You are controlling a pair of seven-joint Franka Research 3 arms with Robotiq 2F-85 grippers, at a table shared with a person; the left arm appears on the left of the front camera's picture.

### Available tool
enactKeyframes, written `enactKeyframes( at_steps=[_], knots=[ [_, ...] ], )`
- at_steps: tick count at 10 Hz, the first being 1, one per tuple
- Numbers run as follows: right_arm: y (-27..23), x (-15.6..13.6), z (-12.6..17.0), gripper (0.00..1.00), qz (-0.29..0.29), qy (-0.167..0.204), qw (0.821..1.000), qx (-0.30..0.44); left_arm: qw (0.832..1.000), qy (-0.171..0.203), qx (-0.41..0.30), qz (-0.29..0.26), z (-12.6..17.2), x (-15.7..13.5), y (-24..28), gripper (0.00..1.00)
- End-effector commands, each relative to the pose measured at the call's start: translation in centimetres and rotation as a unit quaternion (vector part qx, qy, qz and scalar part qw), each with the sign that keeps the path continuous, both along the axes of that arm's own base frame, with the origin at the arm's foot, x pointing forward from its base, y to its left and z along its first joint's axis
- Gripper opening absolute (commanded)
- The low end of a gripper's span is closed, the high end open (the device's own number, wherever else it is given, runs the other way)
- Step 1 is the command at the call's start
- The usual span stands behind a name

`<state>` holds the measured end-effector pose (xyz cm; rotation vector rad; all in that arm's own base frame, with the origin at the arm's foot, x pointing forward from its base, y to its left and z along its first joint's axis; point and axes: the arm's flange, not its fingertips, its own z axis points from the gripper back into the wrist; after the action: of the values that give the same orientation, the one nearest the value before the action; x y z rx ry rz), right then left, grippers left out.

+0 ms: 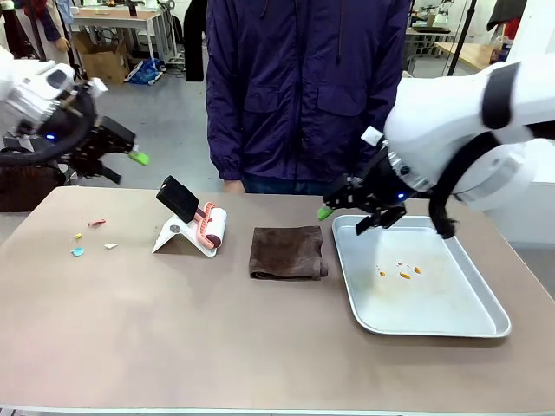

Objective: Clean the surface of the table.
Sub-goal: Hold the Lint Roller with your left hand and the towel with your right hand.

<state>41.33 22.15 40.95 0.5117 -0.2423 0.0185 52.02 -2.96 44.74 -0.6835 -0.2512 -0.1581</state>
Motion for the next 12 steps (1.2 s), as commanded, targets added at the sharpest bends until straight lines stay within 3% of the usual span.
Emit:
enactKeyframes(
  at_steps=[1,3,4,9,12],
  knots=[
    [1.0,0.6,-0.3,1.0,-0.018,0.0,1.0,0.013,1.0,0.015,0.013,0.006,0.7,1.2,-2.6,1.0],
    [0.2,0.9,-0.6,1.0,-0.039,0.004,0.999,0.011,1.0,0.025,0.006,-0.008,0.2,1.7,-2.8,1.0],
    [0.9,0.5,-1.0,1.0,-0.007,0.008,1.0,0.002,1.0,0.014,0.002,-0.006,-0.1,1.0,-3.8,1.0],
    [1.0,0.4,-1.0,1.0,-0.01,0.01,1.0,0.003,1.0,0.017,0.001,-0.007,-0.2,1.2,-3.9,1.0],
    [3.1,3.4,-2.1,1.0,-0.028,0.008,0.998,-0.063,0.994,0.099,-0.02,0.033,-0.8,4.1,-3.8,1.0]
  ],
)
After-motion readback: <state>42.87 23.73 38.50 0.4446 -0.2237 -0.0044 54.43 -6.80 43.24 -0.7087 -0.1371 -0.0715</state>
